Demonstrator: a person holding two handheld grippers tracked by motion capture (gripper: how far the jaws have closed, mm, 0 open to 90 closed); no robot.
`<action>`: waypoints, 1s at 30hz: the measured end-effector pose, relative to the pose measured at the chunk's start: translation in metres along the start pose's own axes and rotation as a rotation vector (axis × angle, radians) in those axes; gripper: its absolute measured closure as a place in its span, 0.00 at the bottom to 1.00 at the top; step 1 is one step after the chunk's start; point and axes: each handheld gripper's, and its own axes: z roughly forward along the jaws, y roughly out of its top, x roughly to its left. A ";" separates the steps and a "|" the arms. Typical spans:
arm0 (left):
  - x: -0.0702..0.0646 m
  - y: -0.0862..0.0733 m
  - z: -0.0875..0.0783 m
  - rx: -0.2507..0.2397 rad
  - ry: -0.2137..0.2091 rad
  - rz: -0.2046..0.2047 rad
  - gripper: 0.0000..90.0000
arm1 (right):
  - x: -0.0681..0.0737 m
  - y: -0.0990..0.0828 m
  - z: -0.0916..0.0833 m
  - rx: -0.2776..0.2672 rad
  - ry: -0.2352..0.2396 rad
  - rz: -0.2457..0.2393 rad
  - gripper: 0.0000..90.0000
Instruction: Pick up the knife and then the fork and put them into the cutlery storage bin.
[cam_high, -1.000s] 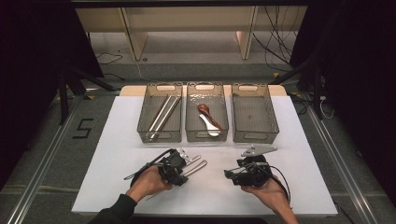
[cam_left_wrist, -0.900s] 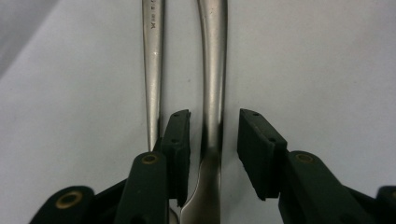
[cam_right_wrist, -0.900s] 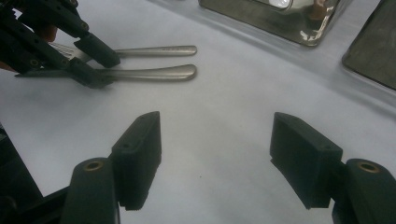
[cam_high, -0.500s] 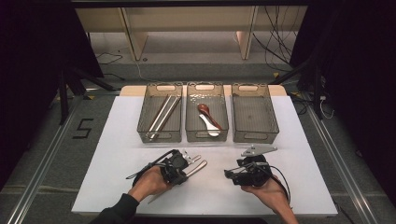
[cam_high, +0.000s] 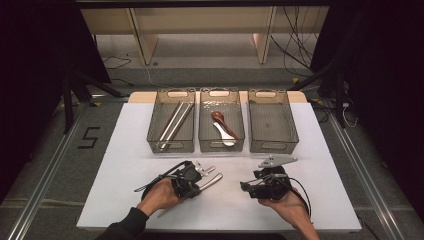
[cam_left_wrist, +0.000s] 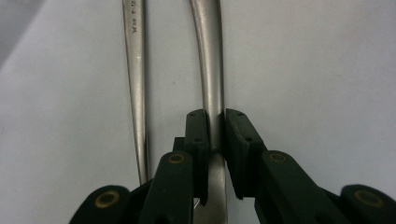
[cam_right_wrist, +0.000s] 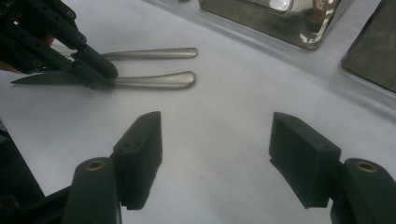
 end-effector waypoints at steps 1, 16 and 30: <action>0.000 0.000 0.000 0.000 -0.004 0.000 0.88 | 0.000 0.000 0.000 -0.001 0.000 -0.001 0.40; -0.001 0.000 -0.007 -0.006 -0.035 0.007 0.88 | 0.006 0.002 0.002 -0.005 0.015 -0.027 0.40; -0.001 0.000 -0.011 -0.013 -0.056 0.001 0.88 | 0.032 0.004 0.016 -0.008 0.044 -0.159 0.39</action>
